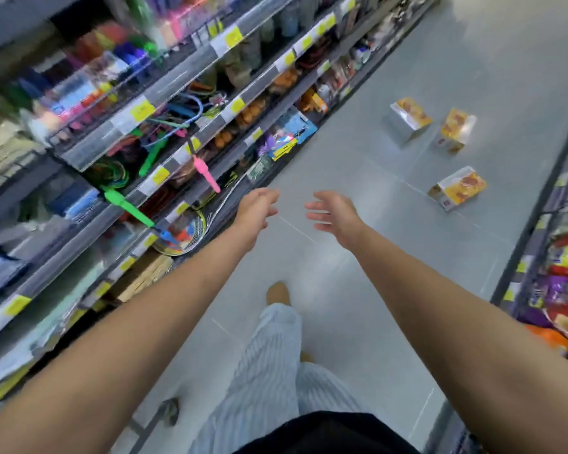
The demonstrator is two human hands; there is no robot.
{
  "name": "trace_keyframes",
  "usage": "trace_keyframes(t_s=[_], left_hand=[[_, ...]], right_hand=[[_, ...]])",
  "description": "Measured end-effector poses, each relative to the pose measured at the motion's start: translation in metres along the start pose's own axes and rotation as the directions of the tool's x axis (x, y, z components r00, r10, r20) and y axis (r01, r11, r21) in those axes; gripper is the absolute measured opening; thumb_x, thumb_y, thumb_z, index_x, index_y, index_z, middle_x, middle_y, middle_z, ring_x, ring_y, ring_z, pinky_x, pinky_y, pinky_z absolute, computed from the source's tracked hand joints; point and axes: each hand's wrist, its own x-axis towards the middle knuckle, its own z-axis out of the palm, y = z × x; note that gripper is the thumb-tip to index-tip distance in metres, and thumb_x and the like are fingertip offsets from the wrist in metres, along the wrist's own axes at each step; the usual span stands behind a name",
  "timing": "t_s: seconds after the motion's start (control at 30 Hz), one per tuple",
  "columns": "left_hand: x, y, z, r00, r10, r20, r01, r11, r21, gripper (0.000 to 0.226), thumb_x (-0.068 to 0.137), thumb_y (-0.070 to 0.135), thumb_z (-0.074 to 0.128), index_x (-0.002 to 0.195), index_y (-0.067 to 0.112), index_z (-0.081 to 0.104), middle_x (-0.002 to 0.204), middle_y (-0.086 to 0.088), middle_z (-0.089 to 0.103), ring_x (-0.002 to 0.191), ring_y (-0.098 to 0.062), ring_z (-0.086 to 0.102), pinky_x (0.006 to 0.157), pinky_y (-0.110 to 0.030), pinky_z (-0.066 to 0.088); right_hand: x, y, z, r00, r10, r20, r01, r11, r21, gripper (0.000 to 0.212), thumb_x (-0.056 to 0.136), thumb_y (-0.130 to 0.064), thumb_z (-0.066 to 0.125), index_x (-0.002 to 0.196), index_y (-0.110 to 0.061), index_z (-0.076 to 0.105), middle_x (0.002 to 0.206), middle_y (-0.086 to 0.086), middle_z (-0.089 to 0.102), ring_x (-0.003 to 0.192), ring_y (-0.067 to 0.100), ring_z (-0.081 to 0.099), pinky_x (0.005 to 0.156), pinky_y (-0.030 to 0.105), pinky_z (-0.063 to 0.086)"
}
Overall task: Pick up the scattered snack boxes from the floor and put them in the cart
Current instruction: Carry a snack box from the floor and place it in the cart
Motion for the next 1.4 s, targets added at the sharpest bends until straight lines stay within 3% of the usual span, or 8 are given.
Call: trace_keyframes(t_s=[0.23,0.4,0.63,0.77,0.83,0.93,1.23,1.4], left_hand=[[0.094,0.086,0.103,0.981,0.026,0.194,-0.054,0.988,0.142,0.008,0.094,0.029,0.049,0.101,0.026,0.052,0.112,0.004,0.057,0.100,-0.014,0.058,0.075,-0.028,0.037],[0.148,0.144,0.177,0.941,0.007,0.337,-0.092,0.967,0.236,0.021,0.095,0.029,0.048,0.115,0.023,0.053,0.119,0.004,0.056,0.105,-0.014,0.056,0.083,-0.029,0.036],[0.180,0.201,0.302,0.844,-0.005,0.536,-0.208,0.919,0.336,0.009,0.095,0.026,0.049,0.089,0.024,0.056,0.110,0.002,0.055,0.100,-0.015,0.055,0.068,-0.025,0.033],[0.193,0.210,0.378,0.741,-0.104,0.663,-0.302,0.831,0.467,0.043,0.094,0.035,0.052,0.134,0.020,0.046,0.122,0.003,0.053,0.109,-0.015,0.052,0.080,-0.029,0.037],[0.197,0.214,0.417,0.703,-0.152,0.694,-0.329,0.795,0.509,0.047,0.093,0.038,0.052,0.136,0.019,0.045,0.125,0.003,0.052,0.112,-0.016,0.050,0.086,-0.031,0.035],[0.210,0.222,0.473,0.672,-0.192,0.715,-0.338,0.780,0.527,0.026,0.095,0.036,0.050,0.117,0.023,0.052,0.115,0.003,0.051,0.108,-0.017,0.049,0.085,-0.032,0.034],[0.272,0.256,0.653,0.718,-0.257,0.647,-0.228,0.791,0.567,0.023,0.096,0.033,0.050,0.115,0.022,0.050,0.114,0.002,0.052,0.107,-0.018,0.050,0.091,-0.033,0.035],[0.312,0.264,0.714,0.763,-0.244,0.599,-0.190,0.801,0.567,0.052,0.094,0.031,0.054,0.140,0.010,0.043,0.139,-0.004,0.050,0.127,-0.022,0.048,0.100,-0.033,0.035]], right_hand=[[0.065,-0.065,-0.095,0.978,0.012,-0.209,0.015,0.991,0.130,0.010,0.094,-0.022,0.049,0.087,-0.021,0.057,0.097,0.006,0.064,0.079,0.021,0.062,0.064,0.027,0.043],[0.102,-0.096,-0.157,0.946,0.018,-0.324,0.055,0.975,0.214,0.014,0.094,-0.023,0.048,0.105,-0.017,0.055,0.097,0.005,0.065,0.077,0.018,0.061,0.062,0.026,0.042],[0.119,-0.111,-0.258,0.854,0.121,-0.506,0.113,0.906,0.407,0.008,0.094,-0.023,0.049,0.092,-0.021,0.057,0.087,0.001,0.066,0.071,0.016,0.061,0.057,0.024,0.040],[0.131,-0.113,-0.321,0.796,0.175,-0.579,0.162,0.861,0.482,0.012,0.095,-0.024,0.048,0.100,-0.018,0.057,0.086,0.000,0.066,0.072,0.014,0.062,0.056,0.024,0.042],[0.140,-0.116,-0.355,0.776,0.201,-0.598,0.170,0.846,0.505,0.012,0.094,-0.025,0.049,0.100,-0.019,0.058,0.089,0.001,0.066,0.071,0.014,0.062,0.057,0.024,0.043],[0.158,-0.122,-0.404,0.754,0.244,-0.610,0.168,0.826,0.538,0.011,0.094,-0.024,0.050,0.088,-0.021,0.058,0.090,0.003,0.064,0.068,0.014,0.060,0.057,0.024,0.041],[0.227,-0.160,-0.569,0.728,0.352,-0.588,0.079,0.809,0.582,0.015,0.094,-0.022,0.049,0.082,-0.020,0.057,0.092,0.004,0.064,0.068,0.014,0.058,0.059,0.024,0.041],[0.270,-0.182,-0.625,0.723,0.381,-0.576,0.039,0.810,0.585,0.015,0.094,-0.021,0.049,0.081,-0.021,0.055,0.086,0.001,0.063,0.068,0.013,0.057,0.059,0.024,0.041]])
